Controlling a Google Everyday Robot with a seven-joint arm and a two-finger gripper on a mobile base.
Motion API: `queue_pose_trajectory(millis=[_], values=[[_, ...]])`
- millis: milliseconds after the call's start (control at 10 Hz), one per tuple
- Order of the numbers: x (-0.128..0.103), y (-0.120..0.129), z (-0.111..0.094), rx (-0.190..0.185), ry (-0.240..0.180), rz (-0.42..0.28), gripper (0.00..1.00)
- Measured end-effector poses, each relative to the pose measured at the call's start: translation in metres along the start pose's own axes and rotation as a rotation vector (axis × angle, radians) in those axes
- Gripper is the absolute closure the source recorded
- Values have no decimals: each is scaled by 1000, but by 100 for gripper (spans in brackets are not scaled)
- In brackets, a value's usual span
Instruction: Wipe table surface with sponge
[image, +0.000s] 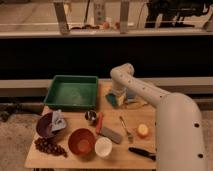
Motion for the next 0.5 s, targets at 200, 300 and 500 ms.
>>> queue_pose_trajectory(millis=[200,300,500], values=[[-21,0,2,-10,-28,-48,100],[-33,4,3,-17,-41,-71,100],[-59,17,3,-34,-67,-118,100]])
